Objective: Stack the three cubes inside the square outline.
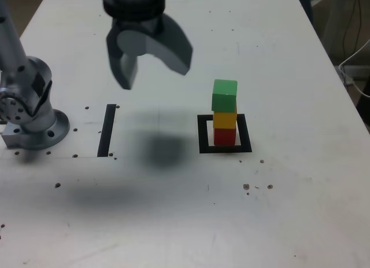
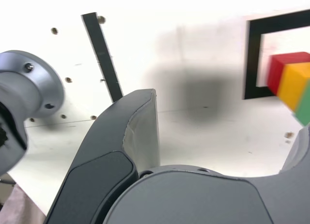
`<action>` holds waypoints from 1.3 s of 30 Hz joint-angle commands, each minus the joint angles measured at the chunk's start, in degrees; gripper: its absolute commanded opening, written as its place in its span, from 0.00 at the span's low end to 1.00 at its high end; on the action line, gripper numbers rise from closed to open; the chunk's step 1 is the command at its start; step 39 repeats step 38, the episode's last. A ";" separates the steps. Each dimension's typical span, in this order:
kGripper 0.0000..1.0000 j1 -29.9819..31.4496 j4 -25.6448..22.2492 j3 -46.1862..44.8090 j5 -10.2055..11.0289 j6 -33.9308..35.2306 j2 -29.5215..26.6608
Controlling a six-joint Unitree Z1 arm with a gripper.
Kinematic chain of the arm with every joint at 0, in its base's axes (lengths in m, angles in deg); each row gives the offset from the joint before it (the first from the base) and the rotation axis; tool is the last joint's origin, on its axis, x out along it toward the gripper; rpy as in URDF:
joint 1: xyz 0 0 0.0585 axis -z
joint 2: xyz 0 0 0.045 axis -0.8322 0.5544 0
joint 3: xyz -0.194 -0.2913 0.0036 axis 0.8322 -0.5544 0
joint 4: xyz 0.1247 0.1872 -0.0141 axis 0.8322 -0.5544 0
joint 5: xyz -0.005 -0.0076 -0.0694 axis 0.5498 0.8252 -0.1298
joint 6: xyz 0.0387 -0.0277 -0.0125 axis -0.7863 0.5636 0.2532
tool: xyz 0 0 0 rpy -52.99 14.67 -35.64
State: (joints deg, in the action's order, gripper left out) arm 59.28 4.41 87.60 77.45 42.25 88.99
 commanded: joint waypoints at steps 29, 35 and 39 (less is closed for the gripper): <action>0.99 -2.69 8.69 -23.73 1.73 0.35 -4.97; 0.99 -2.63 9.36 -25.19 1.70 0.33 -4.90; 0.99 -2.15 9.38 -25.75 1.56 0.32 -5.08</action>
